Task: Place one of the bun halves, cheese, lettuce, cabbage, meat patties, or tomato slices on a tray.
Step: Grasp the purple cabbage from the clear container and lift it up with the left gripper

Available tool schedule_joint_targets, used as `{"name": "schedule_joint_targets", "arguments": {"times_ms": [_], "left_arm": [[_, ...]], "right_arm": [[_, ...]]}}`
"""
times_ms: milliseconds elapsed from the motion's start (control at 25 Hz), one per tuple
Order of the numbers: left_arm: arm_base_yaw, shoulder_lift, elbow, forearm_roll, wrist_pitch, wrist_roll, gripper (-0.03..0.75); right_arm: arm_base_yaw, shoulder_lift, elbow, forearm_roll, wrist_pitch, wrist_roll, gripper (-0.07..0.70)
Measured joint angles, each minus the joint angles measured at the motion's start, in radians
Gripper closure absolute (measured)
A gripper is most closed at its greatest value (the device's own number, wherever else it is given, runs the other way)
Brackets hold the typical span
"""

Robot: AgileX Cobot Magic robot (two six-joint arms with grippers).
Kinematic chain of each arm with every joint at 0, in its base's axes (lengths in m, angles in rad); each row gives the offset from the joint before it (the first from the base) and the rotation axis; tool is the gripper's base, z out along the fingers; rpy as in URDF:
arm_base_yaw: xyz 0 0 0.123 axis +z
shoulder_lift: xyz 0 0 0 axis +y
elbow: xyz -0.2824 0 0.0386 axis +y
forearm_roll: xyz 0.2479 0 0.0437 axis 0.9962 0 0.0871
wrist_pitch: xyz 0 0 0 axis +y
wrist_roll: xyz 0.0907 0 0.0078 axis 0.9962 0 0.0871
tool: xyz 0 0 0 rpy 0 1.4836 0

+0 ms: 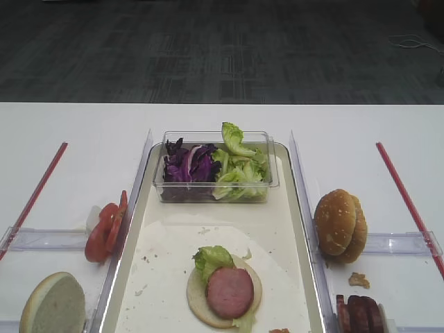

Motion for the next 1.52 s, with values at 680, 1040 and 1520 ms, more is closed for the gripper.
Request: {"name": "schedule_joint_targets", "arguments": {"times_ms": [680,1040,1520], "left_arm": [[-0.013,0.271,-0.010,0.000,-0.042,-0.024,0.309],[-0.025,0.428,-0.114,-0.006,-0.061,-0.023,0.310],[-0.025,0.681,-0.261,-0.006,-0.063,0.018,0.312]], "right_arm": [[0.000,0.000,0.000,0.000,0.000,0.000,0.218],[0.000,0.000,0.000,0.000,0.000,0.000,0.218],[0.000,0.000,0.000,0.000,0.000,0.000,0.218]]}}
